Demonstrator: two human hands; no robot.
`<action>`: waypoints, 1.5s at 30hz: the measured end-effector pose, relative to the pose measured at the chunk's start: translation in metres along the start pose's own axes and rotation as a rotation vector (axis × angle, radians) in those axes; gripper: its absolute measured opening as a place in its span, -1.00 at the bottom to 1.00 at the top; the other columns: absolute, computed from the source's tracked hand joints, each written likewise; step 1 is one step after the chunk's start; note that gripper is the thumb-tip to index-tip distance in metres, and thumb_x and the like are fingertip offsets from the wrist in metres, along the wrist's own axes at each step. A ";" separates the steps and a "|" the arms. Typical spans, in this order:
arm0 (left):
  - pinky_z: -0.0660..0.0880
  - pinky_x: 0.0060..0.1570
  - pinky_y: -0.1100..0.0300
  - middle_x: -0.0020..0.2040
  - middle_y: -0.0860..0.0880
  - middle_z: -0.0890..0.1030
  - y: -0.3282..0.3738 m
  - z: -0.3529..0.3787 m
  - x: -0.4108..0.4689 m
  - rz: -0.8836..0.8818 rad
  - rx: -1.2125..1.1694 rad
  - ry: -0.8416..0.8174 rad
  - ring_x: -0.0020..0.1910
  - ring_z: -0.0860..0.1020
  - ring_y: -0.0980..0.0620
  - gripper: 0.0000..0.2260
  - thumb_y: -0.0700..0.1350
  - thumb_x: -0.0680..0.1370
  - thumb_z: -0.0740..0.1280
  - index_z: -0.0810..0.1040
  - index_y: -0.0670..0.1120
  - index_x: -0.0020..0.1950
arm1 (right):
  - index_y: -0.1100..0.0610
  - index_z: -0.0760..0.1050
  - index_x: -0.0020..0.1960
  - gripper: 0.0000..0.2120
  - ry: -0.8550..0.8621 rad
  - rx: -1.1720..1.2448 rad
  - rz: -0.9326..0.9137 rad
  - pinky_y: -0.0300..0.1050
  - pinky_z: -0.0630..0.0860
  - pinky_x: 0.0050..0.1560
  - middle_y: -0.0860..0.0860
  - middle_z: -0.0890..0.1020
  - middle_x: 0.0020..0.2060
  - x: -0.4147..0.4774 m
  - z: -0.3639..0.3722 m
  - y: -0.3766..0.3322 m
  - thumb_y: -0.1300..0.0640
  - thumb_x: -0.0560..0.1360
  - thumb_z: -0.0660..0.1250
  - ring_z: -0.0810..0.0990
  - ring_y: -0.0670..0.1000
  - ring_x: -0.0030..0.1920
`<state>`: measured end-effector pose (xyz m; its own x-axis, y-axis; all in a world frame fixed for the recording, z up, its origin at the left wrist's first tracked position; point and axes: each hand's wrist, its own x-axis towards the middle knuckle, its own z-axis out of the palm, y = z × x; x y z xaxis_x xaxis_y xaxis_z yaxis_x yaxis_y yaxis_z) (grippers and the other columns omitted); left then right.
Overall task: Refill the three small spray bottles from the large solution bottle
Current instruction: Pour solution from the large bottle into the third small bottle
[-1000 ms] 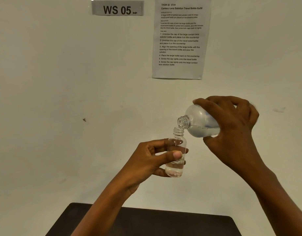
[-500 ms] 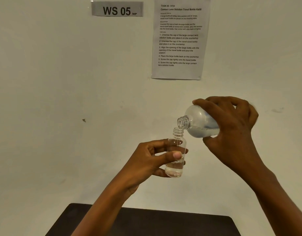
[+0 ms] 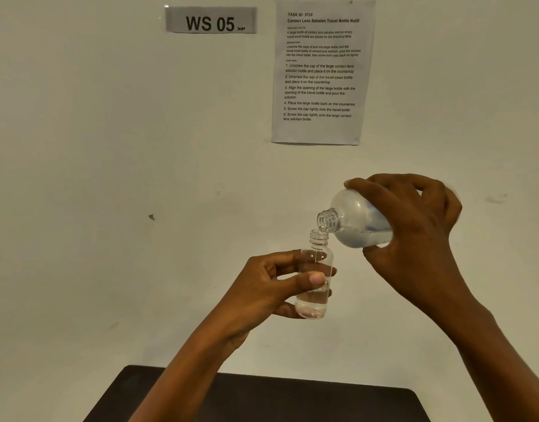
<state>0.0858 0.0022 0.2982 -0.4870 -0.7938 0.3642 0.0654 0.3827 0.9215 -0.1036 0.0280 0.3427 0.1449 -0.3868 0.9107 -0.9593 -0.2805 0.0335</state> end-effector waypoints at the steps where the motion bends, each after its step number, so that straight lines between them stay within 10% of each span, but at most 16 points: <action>1: 0.63 -0.11 0.11 0.10 0.00 0.66 0.000 0.000 0.000 -0.002 0.001 0.000 -0.01 0.67 0.01 -0.58 0.03 0.30 0.38 0.54 0.06 0.15 | -0.09 0.32 0.24 -0.23 0.000 0.000 0.000 -0.24 -0.01 0.16 0.02 0.51 0.13 0.000 0.000 0.000 0.34 0.16 0.51 0.25 0.10 0.19; 9: 0.63 -0.12 0.12 0.09 0.00 0.66 0.001 0.000 -0.001 -0.003 -0.004 0.001 -0.02 0.67 0.01 -0.59 0.02 0.30 0.38 0.55 0.05 0.15 | -0.06 0.35 0.24 -0.26 -0.007 -0.003 0.000 -0.40 -0.16 0.20 0.04 0.51 0.13 0.001 -0.001 0.000 0.33 0.16 0.52 0.26 0.11 0.19; 18: 0.62 -0.19 0.17 0.01 0.07 0.68 0.001 -0.001 0.000 0.001 -0.015 -0.006 -0.05 0.68 0.03 -0.64 0.00 0.31 0.38 0.56 0.08 0.10 | -0.09 0.30 0.24 -0.23 0.004 0.035 -0.011 -0.06 0.07 0.13 0.06 0.51 0.13 0.000 0.003 0.000 0.34 0.17 0.53 0.23 0.10 0.19; 27: 0.61 -0.21 0.18 0.00 0.06 0.69 0.002 0.000 0.000 0.000 -0.031 -0.015 -0.06 0.68 0.02 -0.66 0.00 0.31 0.38 0.57 0.07 0.08 | -0.08 0.32 0.24 -0.22 -0.003 0.018 -0.017 -0.20 0.06 0.06 0.05 0.52 0.13 0.000 0.004 0.002 0.34 0.14 0.52 0.24 0.10 0.18; 45: 0.62 -0.19 0.16 0.00 0.05 0.69 0.001 0.001 0.000 0.004 -0.032 -0.015 -0.06 0.68 0.02 -0.67 -0.01 0.31 0.38 0.57 0.08 0.06 | -0.11 0.28 0.24 -0.19 -0.002 0.028 0.003 0.13 0.19 0.14 0.04 0.51 0.14 -0.002 0.006 0.002 0.35 0.15 0.53 0.24 0.11 0.19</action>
<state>0.0851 0.0027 0.2995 -0.4999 -0.7849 0.3662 0.0954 0.3703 0.9240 -0.1044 0.0230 0.3383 0.1425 -0.3892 0.9101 -0.9524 -0.3041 0.0190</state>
